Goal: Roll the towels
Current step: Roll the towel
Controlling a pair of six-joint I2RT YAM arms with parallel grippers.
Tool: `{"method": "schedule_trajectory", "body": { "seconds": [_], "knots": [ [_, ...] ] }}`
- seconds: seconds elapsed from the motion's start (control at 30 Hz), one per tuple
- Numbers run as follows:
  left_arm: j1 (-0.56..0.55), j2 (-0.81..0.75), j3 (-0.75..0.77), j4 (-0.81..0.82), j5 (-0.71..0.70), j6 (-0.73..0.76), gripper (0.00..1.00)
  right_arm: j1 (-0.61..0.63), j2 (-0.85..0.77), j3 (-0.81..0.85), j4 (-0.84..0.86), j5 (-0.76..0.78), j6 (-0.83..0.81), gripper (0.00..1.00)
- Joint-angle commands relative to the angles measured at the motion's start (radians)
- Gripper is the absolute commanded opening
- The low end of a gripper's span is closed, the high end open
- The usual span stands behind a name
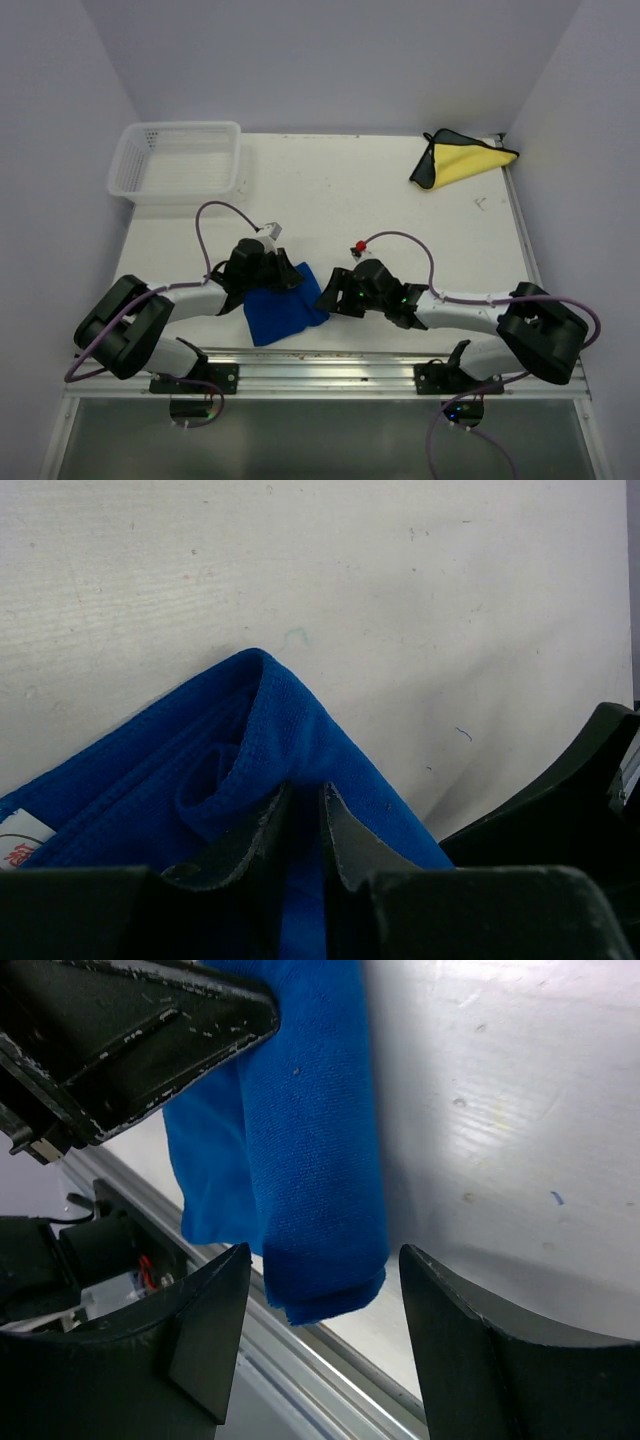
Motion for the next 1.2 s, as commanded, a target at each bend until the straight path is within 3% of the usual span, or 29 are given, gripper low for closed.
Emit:
{"method": "schedule_trajectory", "body": {
  "seconds": [0.0,0.53,0.6,0.83,1.0,1.17],
  "knots": [
    [0.003,0.022,-0.034,-0.078,-0.054,0.027,0.22,-0.003,0.047,0.002,0.145,-0.092,0.063,0.65],
    [0.002,0.010,-0.051,-0.061,-0.048,0.022,0.22,-0.003,0.159,-0.058,0.216,-0.097,0.060,0.58],
    [0.002,0.010,-0.054,-0.059,-0.045,0.022,0.22,0.000,0.177,-0.047,0.205,-0.096,0.037,0.51],
    [0.002,0.001,-0.045,-0.068,-0.049,0.025,0.22,0.057,0.147,0.079,-0.087,0.055,-0.122,0.25],
    [0.002,0.001,-0.005,-0.085,-0.057,0.030,0.22,0.124,0.128,0.190,-0.276,0.246,-0.214,0.21],
    [0.002,0.005,0.076,-0.127,-0.066,0.050,0.29,0.203,0.179,0.296,-0.468,0.417,-0.265,0.17]
  ]
}}
